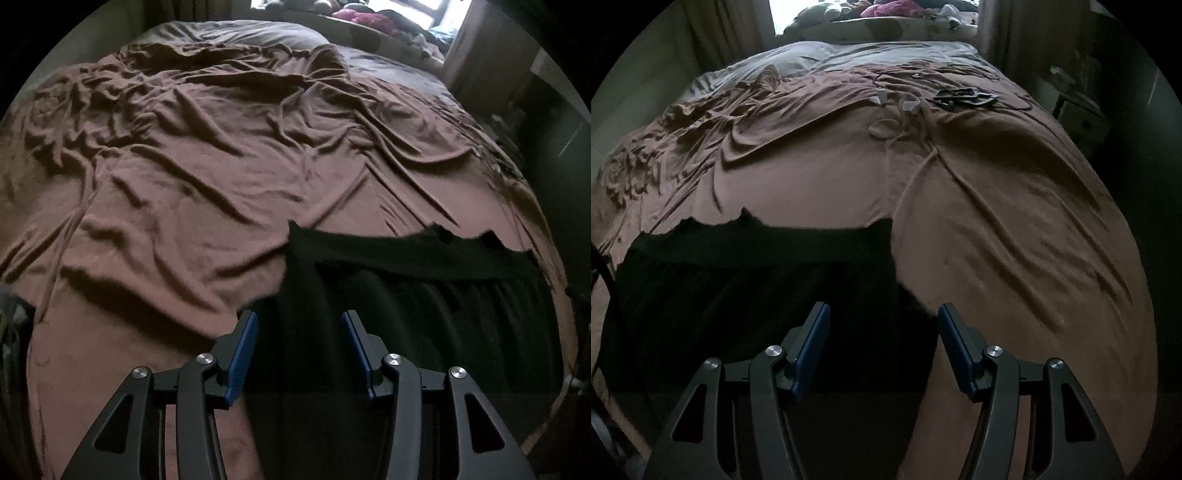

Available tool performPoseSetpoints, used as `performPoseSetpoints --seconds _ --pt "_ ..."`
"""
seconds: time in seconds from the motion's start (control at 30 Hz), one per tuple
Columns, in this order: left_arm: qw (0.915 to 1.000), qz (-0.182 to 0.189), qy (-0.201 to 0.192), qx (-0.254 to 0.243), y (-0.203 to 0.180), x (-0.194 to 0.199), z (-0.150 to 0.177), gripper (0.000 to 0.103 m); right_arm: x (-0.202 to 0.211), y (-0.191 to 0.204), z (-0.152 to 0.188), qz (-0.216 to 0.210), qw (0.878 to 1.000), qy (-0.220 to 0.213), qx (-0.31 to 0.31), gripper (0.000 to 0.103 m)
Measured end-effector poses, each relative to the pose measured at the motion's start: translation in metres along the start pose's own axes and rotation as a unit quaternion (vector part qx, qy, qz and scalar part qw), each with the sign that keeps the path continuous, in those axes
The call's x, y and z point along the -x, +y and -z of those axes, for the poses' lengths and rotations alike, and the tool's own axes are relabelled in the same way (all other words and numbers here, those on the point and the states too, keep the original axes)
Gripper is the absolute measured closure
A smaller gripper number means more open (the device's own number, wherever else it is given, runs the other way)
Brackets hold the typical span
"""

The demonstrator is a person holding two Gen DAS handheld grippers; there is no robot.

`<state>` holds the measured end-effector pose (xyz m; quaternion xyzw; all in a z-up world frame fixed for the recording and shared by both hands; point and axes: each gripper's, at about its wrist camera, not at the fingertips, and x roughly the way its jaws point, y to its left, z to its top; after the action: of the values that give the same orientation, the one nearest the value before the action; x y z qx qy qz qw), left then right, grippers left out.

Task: Fold small clothes

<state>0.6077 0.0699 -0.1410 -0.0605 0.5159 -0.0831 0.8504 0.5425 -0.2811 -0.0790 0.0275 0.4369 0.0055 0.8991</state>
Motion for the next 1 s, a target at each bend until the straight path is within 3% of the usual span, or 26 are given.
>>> performPoseSetpoints --seconds 0.4,0.57,1.0 --pt "1.0000 0.004 -0.005 -0.006 -0.020 0.037 0.075 0.053 0.060 0.006 0.067 0.005 1.000 0.000 -0.023 0.044" --pt "0.9999 0.002 -0.003 0.015 -0.019 0.045 0.111 0.053 0.077 0.009 0.095 0.023 1.000 0.001 -0.018 0.044" --pt "0.9984 -0.009 0.011 0.055 -0.010 0.036 0.176 0.048 0.083 0.009 0.147 0.017 0.999 0.013 -0.040 0.044"
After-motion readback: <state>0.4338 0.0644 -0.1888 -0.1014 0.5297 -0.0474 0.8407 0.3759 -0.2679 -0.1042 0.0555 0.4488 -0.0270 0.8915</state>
